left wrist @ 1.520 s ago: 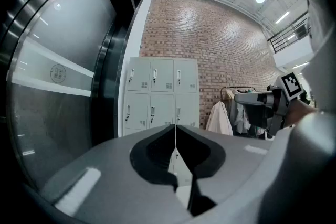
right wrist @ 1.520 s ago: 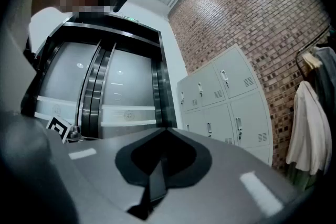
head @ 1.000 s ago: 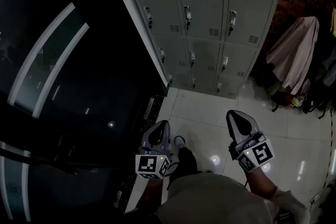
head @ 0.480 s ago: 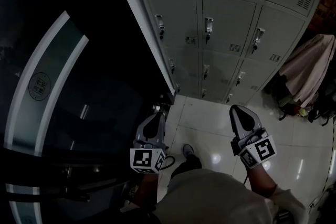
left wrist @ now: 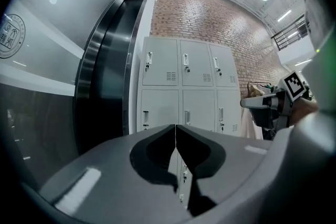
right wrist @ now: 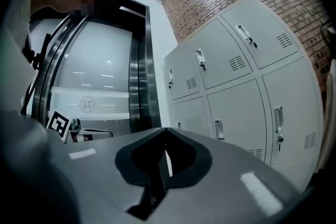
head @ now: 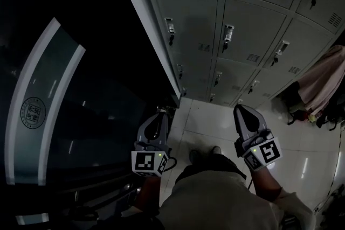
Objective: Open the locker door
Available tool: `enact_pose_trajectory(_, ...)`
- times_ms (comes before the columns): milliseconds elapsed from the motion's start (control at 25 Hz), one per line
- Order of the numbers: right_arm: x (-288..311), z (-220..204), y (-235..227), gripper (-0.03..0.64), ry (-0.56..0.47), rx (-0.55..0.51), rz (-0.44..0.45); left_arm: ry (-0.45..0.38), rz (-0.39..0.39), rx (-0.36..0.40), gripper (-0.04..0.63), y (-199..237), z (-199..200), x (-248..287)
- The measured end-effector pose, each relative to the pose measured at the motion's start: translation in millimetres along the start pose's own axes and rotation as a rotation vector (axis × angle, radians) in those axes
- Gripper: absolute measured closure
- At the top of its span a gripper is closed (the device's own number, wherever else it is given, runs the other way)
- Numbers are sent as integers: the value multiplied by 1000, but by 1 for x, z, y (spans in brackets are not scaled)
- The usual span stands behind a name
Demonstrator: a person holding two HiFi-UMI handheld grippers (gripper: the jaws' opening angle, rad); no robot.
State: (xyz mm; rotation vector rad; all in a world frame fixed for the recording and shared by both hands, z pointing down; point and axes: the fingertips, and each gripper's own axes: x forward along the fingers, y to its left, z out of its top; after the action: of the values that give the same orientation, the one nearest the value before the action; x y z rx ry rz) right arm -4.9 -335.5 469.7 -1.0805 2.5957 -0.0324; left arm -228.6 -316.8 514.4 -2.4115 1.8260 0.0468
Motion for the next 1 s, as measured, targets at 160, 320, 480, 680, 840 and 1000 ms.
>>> enact_pose_trajectory(160, 17, -1, -14, 615, -6, -4, 23, 5, 17, -13, 525, 1, -8, 21)
enact_pose_trajectory(320, 37, -12, -37, 615, 20, -28, 25, -19, 45, -22, 525, 3, -5, 45)
enact_pose_trajectory(480, 51, -41, -53, 615, 132, -32, 28, -24, 21, -39, 525, -11, -5, 66)
enact_pose_trajectory(680, 95, -78, -56, 615, 129, -38, 96, -40, 70, -15, 525, -4, -8, 67)
enact_pose_trajectory(840, 133, -114, -55, 590, 183, -40, 114, -30, 115, -21, 525, 12, -15, 57)
enact_pose_trajectory(1000, 181, -160, -66, 572, 265, -77, 87, -45, 143, -25, 525, 23, -14, 47)
